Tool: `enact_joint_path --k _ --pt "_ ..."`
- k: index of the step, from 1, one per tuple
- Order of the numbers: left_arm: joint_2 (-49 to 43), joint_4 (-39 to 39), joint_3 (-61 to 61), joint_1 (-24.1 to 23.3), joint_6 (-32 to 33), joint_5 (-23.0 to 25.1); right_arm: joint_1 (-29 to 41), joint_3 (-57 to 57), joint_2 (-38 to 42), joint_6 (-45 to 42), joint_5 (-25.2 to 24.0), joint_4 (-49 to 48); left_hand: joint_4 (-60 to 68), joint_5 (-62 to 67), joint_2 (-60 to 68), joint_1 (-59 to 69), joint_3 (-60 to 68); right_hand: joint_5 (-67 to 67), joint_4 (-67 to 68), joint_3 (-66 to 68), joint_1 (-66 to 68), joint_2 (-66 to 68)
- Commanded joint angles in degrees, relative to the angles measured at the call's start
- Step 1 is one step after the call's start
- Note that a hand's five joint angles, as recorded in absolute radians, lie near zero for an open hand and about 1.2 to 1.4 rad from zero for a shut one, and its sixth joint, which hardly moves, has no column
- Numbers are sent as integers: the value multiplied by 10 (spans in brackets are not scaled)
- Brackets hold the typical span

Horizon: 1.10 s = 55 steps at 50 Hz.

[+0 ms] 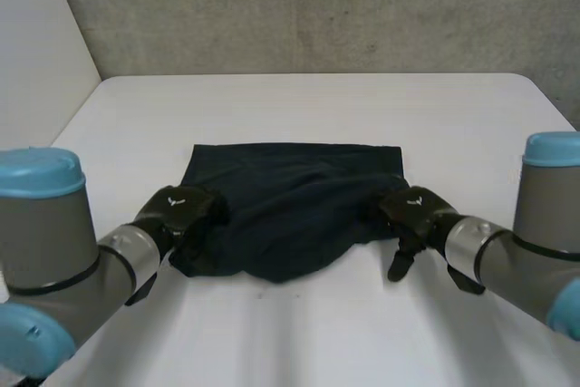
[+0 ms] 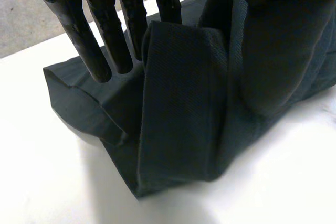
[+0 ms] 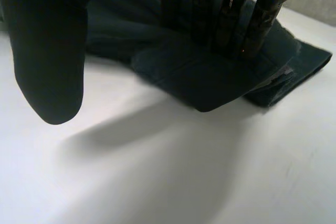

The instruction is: Fold the shorts.

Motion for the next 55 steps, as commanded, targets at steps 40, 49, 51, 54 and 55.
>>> enact_joint_path --k 40,49,51,54,55 --pt "101 -11 -13 -13 122 -61 55 -119 -93 -51 127 128 500 503 498 493 492 618 618 600 629 586" --pt "260 -110 -36 3 114 -61 52 -95 -187 -187 132 236 500 503 498 493 492 618 618 600 629 586" --pt "282 -124 -38 8 113 -61 52 -88 -211 -192 127 244 500 503 498 493 492 618 618 600 629 586" --pt "308 -139 -51 15 113 -60 52 -78 -229 -191 125 244 500 503 498 493 492 618 618 600 629 586" --pt "310 -139 -54 14 113 -59 52 -69 -234 -190 123 243 500 503 498 493 492 618 618 600 629 586"
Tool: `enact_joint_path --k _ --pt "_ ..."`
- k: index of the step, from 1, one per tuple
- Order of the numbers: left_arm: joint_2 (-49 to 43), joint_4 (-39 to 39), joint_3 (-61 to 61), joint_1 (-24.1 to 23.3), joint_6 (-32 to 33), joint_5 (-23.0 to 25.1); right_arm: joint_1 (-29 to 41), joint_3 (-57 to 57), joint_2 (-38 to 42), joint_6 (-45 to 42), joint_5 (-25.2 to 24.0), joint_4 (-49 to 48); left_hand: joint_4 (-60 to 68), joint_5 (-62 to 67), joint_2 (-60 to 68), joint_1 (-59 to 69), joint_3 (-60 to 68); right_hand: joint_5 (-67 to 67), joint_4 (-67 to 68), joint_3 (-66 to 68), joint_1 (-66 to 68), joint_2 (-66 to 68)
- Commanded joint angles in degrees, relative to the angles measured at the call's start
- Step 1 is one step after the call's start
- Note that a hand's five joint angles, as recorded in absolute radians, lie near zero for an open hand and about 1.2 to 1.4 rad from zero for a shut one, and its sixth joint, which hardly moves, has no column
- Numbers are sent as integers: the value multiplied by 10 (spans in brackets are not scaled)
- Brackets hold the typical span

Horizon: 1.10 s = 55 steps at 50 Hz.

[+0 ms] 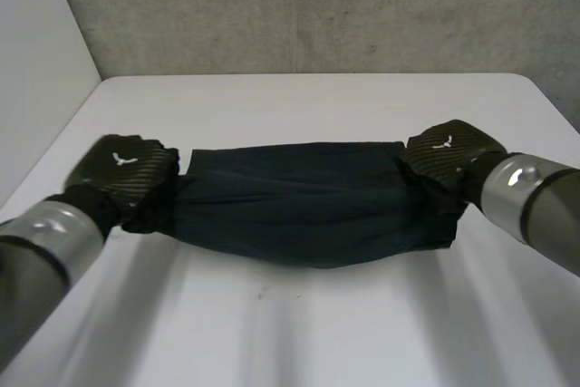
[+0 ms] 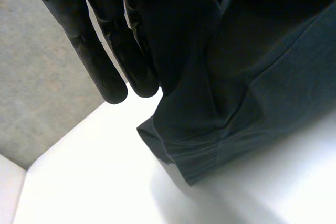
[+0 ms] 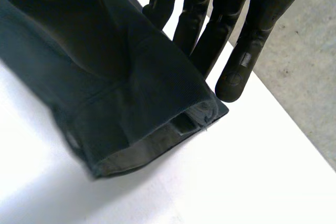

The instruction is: Fold the shorts.

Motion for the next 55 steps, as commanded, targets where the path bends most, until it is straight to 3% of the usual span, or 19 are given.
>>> enact_joint_path --k 1,5,13,18,23,29,33,37,44,51,55 --pt "71 -48 -21 13 -4 3 1 31 -58 -19 -7 18 109 135 116 172 120 162 118 139 239 126" --pt "62 -46 -44 16 -5 5 8 60 -53 -18 -7 9 109 135 116 172 120 162 118 139 239 126" --pt "-74 -7 -38 16 -16 1 8 87 34 -16 -3 -72 109 135 116 172 120 162 118 139 239 126" --pt "-165 42 66 16 -8 -16 10 34 79 -15 8 -129 109 135 116 172 120 162 118 139 239 126" --pt "-210 57 230 11 -8 -59 11 -72 113 -15 55 -195 109 135 116 172 120 162 118 139 239 126" --pt "-252 103 485 6 -9 -97 11 -229 140 -14 77 -354 109 135 116 172 120 162 118 139 239 126" --pt "-256 166 587 7 -11 -117 11 -268 136 -16 78 -519 109 135 116 172 120 162 118 139 239 126" --pt "-249 238 607 5 -9 -138 13 -272 126 -16 83 -635 109 135 116 172 120 162 118 139 239 126" --pt "-227 252 531 -18 -10 -137 30 -262 132 -15 80 -548 109 135 116 172 120 162 118 139 239 126" --pt "-207 252 368 -22 -13 -131 34 -195 152 -9 78 -425 109 135 116 172 120 162 118 139 239 126" --pt "-215 250 275 -24 -13 -132 35 -135 166 -4 70 -411 109 135 116 172 120 162 118 139 239 126"
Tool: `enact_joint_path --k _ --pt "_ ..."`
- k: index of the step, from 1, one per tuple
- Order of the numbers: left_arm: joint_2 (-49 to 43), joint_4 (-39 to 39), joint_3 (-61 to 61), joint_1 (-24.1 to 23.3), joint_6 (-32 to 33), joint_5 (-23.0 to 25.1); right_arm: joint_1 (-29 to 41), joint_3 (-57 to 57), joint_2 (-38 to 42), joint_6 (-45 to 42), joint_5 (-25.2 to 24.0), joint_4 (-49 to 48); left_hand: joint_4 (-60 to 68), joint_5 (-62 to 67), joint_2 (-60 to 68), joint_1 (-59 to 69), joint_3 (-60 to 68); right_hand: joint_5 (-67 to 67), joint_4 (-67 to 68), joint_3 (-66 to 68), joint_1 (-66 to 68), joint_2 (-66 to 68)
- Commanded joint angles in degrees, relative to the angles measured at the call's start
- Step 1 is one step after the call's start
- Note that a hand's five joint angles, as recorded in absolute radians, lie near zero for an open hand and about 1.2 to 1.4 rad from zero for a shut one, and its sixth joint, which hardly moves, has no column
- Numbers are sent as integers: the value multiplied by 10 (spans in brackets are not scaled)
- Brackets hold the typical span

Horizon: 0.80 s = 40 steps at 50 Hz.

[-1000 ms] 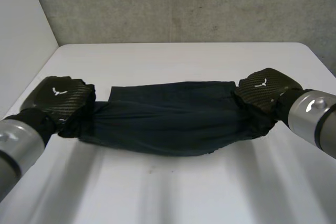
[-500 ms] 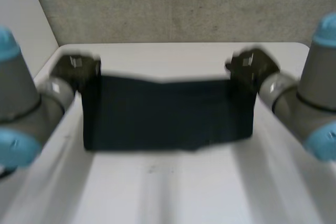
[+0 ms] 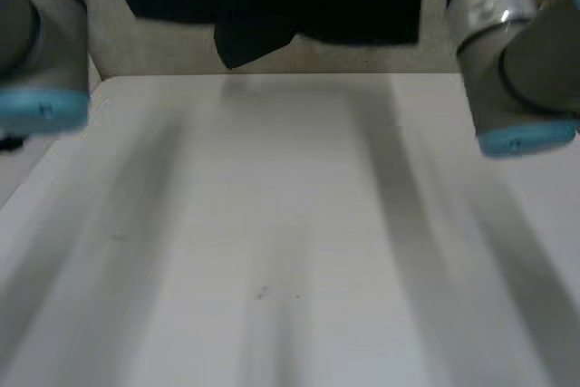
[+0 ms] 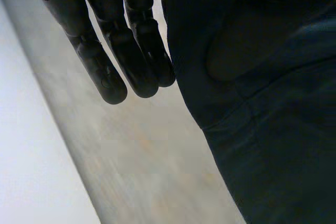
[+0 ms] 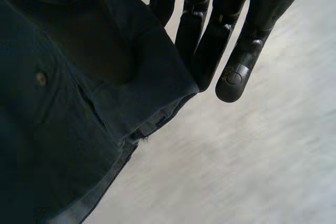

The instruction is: Fold the shorts.

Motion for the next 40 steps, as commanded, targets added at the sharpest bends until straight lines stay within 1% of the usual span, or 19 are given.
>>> enact_joint_path --k 1,2,5,6,8,11,13,14,15,16,20,23,26,28,31,33,34,37,40 --pt "-4 -5 -175 -3 -3 2 2 106 27 8 -14 64 109 135 113 160 117 142 117 122 239 122" --pt "-10 -3 -209 -3 -4 2 2 117 31 8 -19 64 109 135 113 160 117 142 117 122 239 122" --pt "-38 -3 -249 -4 -5 -3 4 156 59 7 -44 65 109 135 113 160 117 142 117 122 239 122" --pt "-62 -9 -268 -7 -4 -4 5 164 68 6 -50 67 109 135 113 160 117 142 117 122 239 122" --pt "-80 -11 -283 -10 -3 -6 10 182 96 2 -59 77 109 135 113 160 117 142 117 122 239 122" --pt "-102 -34 -312 -16 -2 -6 13 195 112 4 -59 95 109 135 113 160 117 142 117 122 239 122" --pt "-103 -54 -327 -18 -1 -6 12 206 112 6 -59 131 109 135 113 160 117 142 117 122 239 122" --pt "-98 -87 -341 -18 -3 -6 9 210 109 7 -60 146 109 135 113 160 117 142 117 122 239 122" --pt "-96 -94 -343 -18 -4 -6 8 216 102 8 -60 173 109 135 113 160 117 142 117 122 239 122" --pt "-78 -125 -354 -17 -4 -7 8 218 98 9 -60 185 109 135 113 160 117 142 117 122 239 122" --pt "-30 -188 -380 -14 -6 -3 8 242 55 10 -62 263 109 135 113 160 117 142 117 122 239 122" --pt "7 -215 -407 -13 -5 3 7 264 27 12 -65 315 109 135 113 160 117 142 117 122 239 122" --pt "28 -221 -422 -12 -5 4 7 282 14 27 -66 351 109 135 113 160 117 142 117 122 239 122" --pt "41 -221 -434 -13 -4 5 6 291 12 37 -69 360 7 33 11 58 16 142 117 122 239 122" --pt "51 -221 -450 -13 -2 5 -3 310 10 54 -79 357 -220 -193 -216 -169 -211 142 117 122 239 122" --pt "57 -220 -454 -14 -2 4 -12 321 8 62 -89 350 -229 -203 -225 -178 -220 142 117 122 239 122" --pt "60 -218 -456 -14 -2 5 -19 328 2 67 -103 342 -231 -204 -227 -180 -222 142 117 122 239 122" --pt "72 -196 -465 -11 -2 13 -29 343 -11 76 -126 319 -313 -286 -309 -262 -304 142 117 122 239 122" --pt "87 -165 -475 -3 -1 23 -31 350 -15 84 -131 304 -328 -302 -324 -277 -320 142 117 122 239 122"
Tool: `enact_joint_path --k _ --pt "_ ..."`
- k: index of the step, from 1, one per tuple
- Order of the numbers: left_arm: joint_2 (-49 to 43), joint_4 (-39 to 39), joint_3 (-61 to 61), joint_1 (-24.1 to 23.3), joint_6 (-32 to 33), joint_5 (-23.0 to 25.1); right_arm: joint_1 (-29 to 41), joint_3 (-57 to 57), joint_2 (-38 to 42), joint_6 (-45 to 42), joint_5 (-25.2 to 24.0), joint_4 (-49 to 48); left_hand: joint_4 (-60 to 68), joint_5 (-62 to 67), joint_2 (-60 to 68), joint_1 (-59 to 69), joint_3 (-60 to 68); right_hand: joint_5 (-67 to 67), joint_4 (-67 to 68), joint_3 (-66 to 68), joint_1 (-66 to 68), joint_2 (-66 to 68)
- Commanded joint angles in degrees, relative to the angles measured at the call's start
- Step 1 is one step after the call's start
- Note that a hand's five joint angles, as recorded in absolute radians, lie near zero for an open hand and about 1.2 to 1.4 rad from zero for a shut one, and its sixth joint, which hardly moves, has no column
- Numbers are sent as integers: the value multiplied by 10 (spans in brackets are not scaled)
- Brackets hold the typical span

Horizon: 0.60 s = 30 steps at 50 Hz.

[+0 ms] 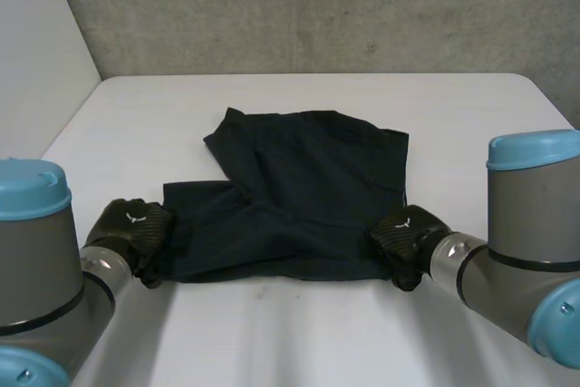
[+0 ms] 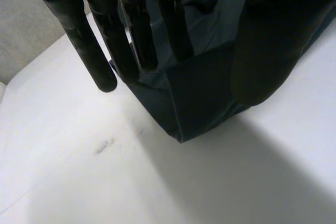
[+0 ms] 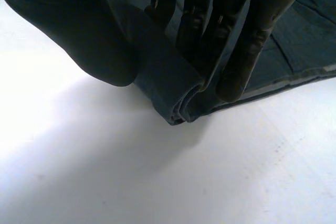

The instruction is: Fold the shorts.

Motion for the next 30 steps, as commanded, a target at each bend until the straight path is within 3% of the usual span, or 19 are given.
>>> enact_joint_path --k 1,6,11,19,22,30 --pt "29 57 -21 14 3 18 -20 27 -15 28 -33 -51 -23 -24 -22 -31 -25 139 117 122 239 117" --pt "59 78 -46 45 4 70 -37 28 -16 63 -36 -64 -11 -12 -10 -19 -13 139 117 122 239 117" --pt "90 80 -86 104 5 183 -42 30 -16 100 -37 -74 37 37 38 29 36 139 117 122 239 117" --pt "110 82 -136 175 8 314 -42 26 -16 124 -38 -75 110 109 111 102 108 139 117 122 239 117" --pt "109 85 -144 195 17 339 -41 26 -15 125 -39 -75 100 99 101 92 98 139 117 122 239 117" --pt "94 122 -144 209 30 344 -41 30 -15 125 -42 -73 84 84 85 76 83 139 117 122 239 117"
